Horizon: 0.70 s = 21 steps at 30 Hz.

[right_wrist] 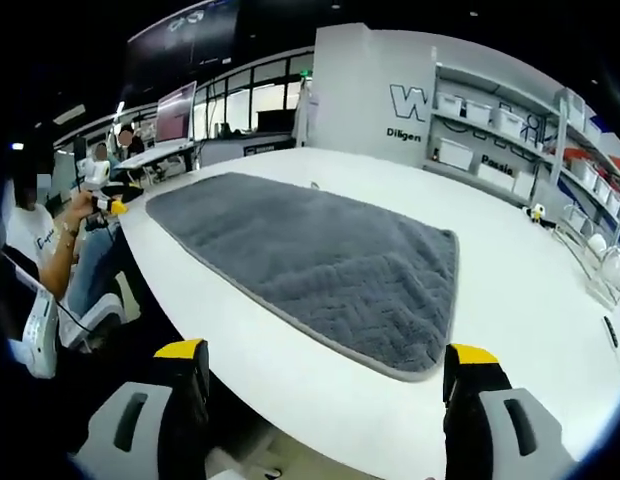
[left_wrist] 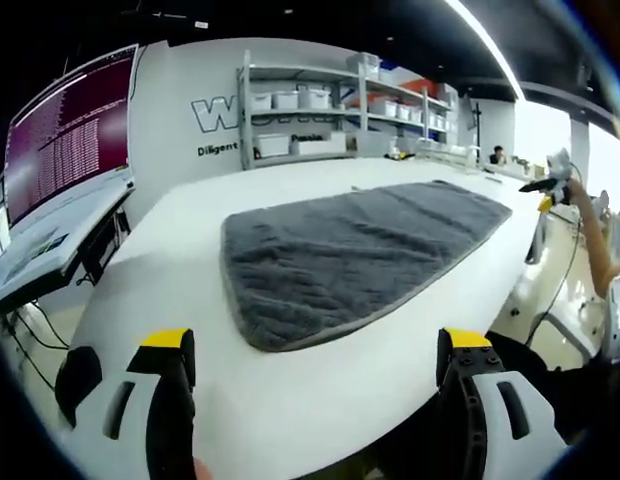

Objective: Open the folded towel by lifting each exposed corner and separating the folded layers until the towel lies flat within the target outline without major curled edges

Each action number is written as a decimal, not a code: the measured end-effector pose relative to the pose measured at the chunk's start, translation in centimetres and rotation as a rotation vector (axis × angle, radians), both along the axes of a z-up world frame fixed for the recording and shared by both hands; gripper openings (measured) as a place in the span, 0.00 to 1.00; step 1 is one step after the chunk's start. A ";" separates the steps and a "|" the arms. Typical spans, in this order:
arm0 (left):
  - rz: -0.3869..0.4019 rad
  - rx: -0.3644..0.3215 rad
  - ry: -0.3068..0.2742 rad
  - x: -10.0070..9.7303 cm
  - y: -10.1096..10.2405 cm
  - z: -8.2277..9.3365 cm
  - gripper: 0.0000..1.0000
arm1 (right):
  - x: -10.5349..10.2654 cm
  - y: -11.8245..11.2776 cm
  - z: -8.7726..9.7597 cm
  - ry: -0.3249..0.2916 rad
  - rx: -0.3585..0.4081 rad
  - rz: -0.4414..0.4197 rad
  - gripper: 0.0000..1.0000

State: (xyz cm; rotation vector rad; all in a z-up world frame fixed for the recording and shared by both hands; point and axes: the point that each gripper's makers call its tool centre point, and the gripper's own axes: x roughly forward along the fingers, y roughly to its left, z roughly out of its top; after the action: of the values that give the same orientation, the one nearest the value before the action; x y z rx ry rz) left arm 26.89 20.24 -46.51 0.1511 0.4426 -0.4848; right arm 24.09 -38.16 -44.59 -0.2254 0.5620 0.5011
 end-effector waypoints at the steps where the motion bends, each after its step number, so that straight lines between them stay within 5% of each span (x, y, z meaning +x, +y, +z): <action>1: -0.001 -0.002 0.000 0.0 0.0 0.0 0.99 | 0.0 0.1 0.0 0.000 -0.004 0.004 0.99; 21: -0.022 -0.002 -0.007 -0.1 -0.3 0.4 0.99 | 0.3 0.4 -0.7 0.005 -0.015 0.021 0.99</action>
State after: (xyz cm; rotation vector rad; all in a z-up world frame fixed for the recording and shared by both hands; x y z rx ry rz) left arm 26.75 19.96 -46.11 0.1554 0.4343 -0.5058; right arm 24.41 -37.71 -45.28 -0.2440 0.5693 0.5180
